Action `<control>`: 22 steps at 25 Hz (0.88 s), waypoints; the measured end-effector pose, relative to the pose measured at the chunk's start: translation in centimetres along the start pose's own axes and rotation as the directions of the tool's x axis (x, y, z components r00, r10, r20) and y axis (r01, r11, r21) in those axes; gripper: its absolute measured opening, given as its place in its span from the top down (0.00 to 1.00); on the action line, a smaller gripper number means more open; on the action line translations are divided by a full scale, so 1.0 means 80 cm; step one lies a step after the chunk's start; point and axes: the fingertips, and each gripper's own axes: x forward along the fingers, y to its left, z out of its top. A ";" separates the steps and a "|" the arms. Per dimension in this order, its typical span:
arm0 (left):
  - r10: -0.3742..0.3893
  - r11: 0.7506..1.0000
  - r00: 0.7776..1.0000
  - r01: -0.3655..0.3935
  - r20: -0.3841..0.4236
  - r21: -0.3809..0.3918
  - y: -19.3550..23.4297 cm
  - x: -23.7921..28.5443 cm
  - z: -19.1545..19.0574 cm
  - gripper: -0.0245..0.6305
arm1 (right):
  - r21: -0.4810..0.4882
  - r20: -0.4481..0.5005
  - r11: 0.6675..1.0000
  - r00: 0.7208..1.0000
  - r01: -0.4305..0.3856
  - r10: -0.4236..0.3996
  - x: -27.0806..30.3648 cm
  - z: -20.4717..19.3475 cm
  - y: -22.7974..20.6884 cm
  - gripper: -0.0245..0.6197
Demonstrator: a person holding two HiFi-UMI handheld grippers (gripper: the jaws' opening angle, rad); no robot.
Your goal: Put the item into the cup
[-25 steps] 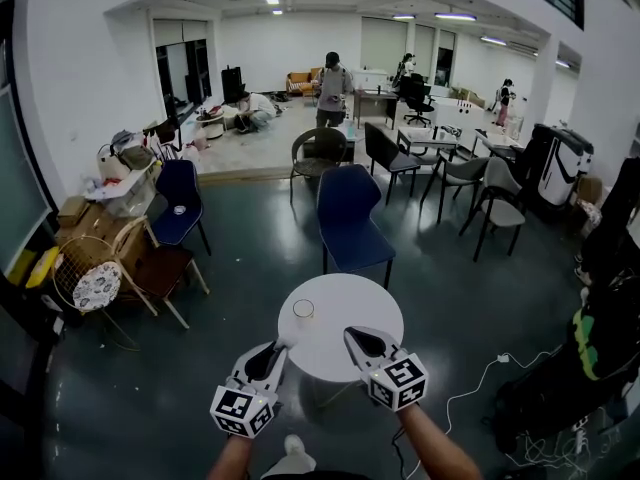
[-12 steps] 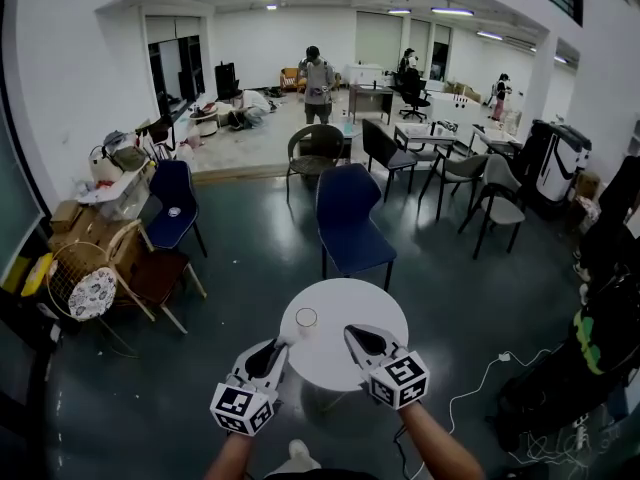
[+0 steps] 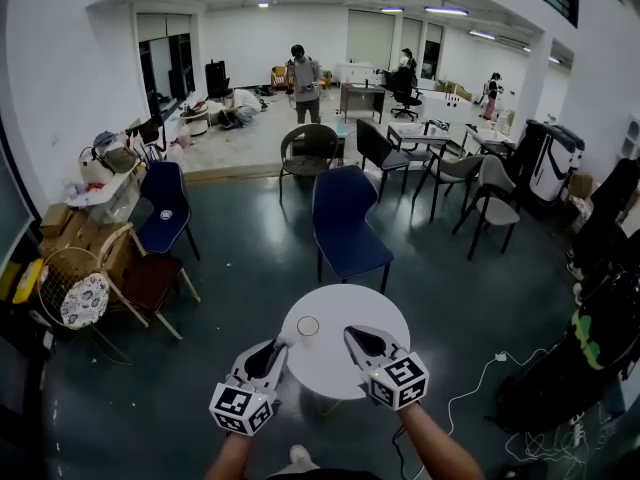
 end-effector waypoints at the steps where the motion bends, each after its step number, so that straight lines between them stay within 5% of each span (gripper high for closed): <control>1: -0.004 1.000 1.000 0.004 -0.002 -0.003 0.006 0.002 0.000 0.85 | -0.001 -0.002 1.000 1.000 0.004 -0.004 0.006 0.001 -0.001 0.94; 22: -0.067 0.997 0.998 0.066 -0.004 -0.043 0.117 0.020 -0.010 0.85 | -0.029 -0.051 0.997 0.996 0.070 -0.071 0.114 -0.001 -0.003 0.94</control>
